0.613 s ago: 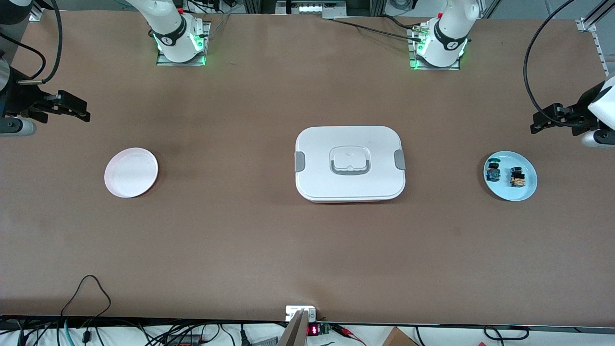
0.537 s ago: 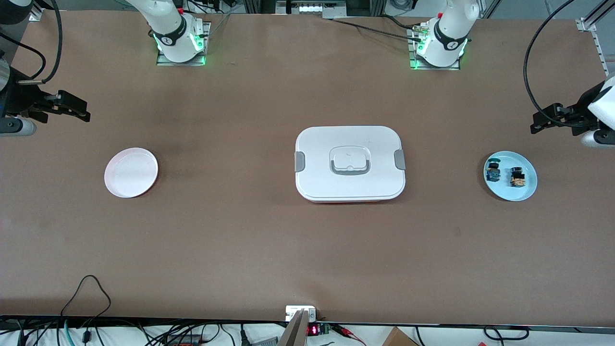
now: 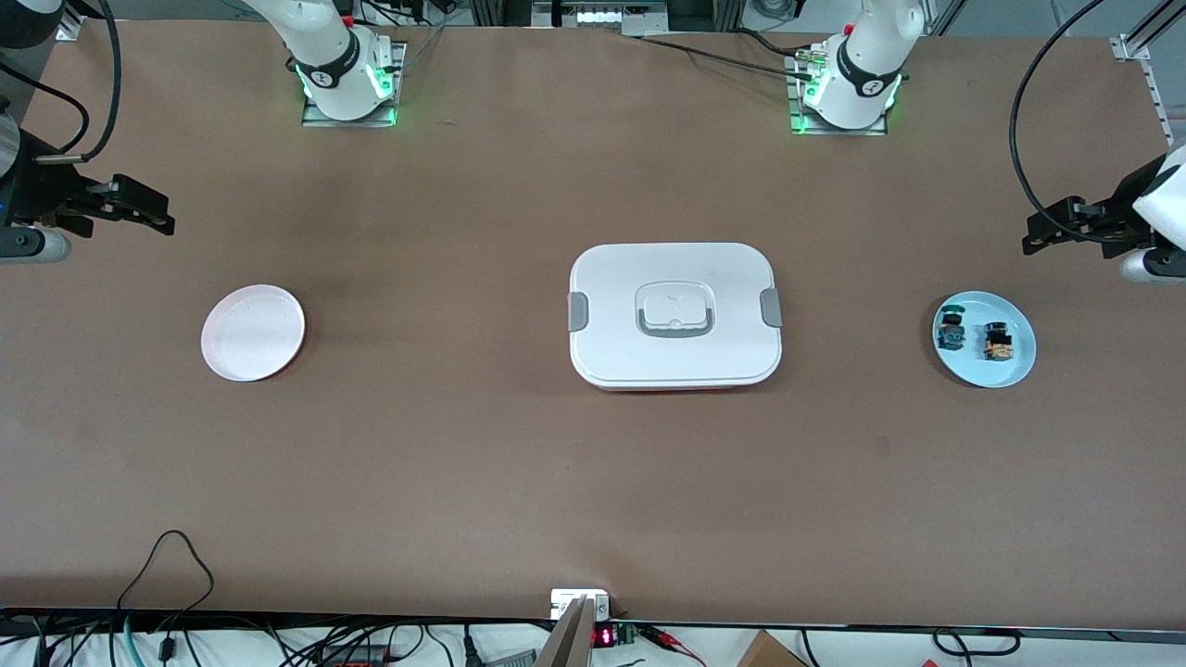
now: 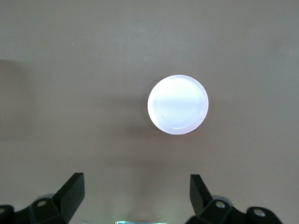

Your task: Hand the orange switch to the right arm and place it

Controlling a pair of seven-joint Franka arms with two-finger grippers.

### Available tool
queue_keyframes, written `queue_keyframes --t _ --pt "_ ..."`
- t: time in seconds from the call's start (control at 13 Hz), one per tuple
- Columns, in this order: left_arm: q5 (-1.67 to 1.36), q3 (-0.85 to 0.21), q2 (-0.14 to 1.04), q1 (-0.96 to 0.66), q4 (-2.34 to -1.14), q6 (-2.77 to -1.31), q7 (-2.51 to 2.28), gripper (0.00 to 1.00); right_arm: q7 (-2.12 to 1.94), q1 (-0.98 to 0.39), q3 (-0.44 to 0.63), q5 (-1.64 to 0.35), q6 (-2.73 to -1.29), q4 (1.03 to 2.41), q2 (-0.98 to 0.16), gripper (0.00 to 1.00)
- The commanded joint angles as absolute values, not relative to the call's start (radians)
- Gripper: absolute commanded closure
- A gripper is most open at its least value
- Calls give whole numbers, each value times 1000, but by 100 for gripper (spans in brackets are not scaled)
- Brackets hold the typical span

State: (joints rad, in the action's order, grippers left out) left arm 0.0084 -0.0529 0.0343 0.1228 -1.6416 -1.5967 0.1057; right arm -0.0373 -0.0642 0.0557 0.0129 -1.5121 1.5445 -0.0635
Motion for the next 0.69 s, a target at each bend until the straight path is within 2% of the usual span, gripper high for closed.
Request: queue_keyframes --t 0.0,0.46,0.61 --pt "8 -55 48 123 -1603 -1566 106 0 -31 -63 51 25 -1519 1565 -41 0" --pt "-6 -52 51 133 -1631 -1522 132 0 -29 -61 51 26 -1513 1563 -44 0" --pt "-2 -49 75 141 -1650 -1514 272 0 -29 -64 49 28 -1514 1562 -44 0"
